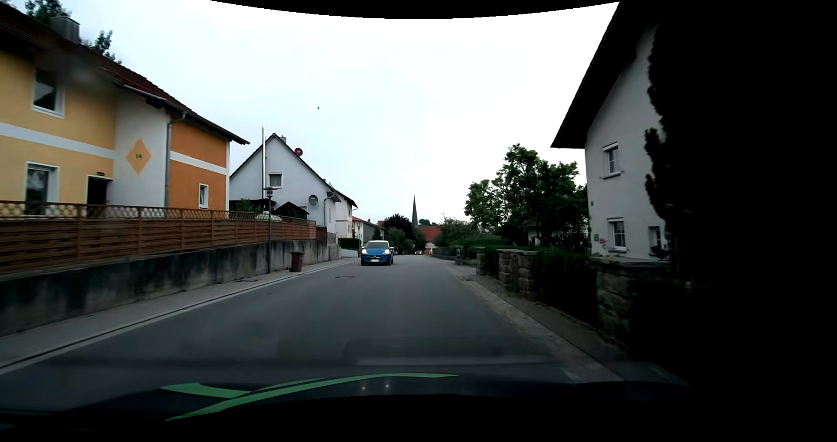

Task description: Follow the waypoints while adhering to traffic rules and regulations

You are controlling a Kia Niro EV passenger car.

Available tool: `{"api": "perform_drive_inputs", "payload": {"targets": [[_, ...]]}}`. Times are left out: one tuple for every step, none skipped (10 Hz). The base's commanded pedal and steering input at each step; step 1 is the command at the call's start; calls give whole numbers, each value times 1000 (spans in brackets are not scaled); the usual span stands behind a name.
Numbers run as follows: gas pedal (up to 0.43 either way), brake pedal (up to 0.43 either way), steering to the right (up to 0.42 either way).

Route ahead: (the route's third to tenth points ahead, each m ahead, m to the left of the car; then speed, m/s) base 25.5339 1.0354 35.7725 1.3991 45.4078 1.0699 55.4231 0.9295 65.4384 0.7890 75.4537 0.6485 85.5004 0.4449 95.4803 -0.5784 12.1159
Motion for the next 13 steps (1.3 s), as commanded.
{"api": "perform_drive_inputs", "payload": {"targets": [[28,0,3],[39,0,3],[39,0,3],[39,0,1],[39,0,1],[39,0,0],[47,0,-2],[47,0,-5],[47,0,-6],[47,0,-7],[59,0,-8],[59,0,-7],[59,0,-8]]}}
